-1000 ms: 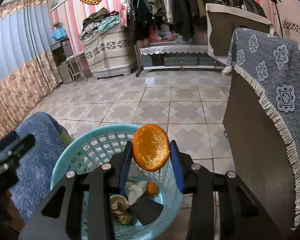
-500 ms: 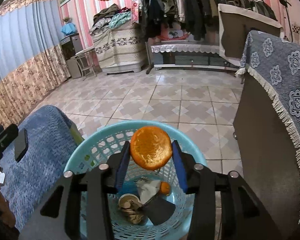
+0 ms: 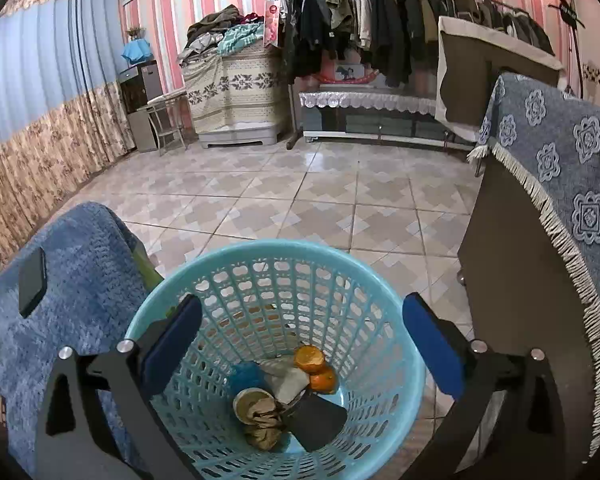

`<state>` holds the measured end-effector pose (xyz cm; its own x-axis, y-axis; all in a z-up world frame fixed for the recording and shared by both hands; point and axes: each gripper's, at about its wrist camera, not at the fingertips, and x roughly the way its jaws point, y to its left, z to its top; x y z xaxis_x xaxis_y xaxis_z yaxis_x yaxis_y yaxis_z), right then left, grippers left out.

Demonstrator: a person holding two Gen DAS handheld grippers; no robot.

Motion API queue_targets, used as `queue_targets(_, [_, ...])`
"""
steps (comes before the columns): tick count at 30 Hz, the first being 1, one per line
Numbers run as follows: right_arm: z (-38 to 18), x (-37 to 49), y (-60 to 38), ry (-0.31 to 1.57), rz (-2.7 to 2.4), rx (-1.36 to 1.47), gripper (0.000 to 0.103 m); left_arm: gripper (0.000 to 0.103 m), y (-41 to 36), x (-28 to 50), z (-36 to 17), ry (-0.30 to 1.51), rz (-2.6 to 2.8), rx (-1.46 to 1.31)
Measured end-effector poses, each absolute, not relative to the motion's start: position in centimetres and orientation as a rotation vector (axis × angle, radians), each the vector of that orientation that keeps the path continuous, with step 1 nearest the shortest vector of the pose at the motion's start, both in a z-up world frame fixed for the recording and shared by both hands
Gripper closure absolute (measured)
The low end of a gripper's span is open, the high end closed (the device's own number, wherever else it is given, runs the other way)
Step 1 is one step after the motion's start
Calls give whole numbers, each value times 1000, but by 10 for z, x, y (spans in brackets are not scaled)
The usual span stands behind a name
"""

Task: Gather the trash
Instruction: 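Open both tools to drop the cloth and peel into the basket, then move both open tools back over the bed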

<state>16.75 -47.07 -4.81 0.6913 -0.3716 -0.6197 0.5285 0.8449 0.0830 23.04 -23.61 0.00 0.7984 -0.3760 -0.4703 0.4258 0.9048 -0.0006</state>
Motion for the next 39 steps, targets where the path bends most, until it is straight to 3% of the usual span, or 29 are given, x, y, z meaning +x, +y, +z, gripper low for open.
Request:
queue_targets(14, [-44,185,-430,604,-463,246,4,6,-146,229,-10,513,-294,65])
queue_targets(32, [-59,225,-349,654,-322,152,4,6,91,273,-46,620,171,11])
queue_targets(39, [-63,233,-311,663,-291,64,4,6,138,303,-66,670,214,-18])
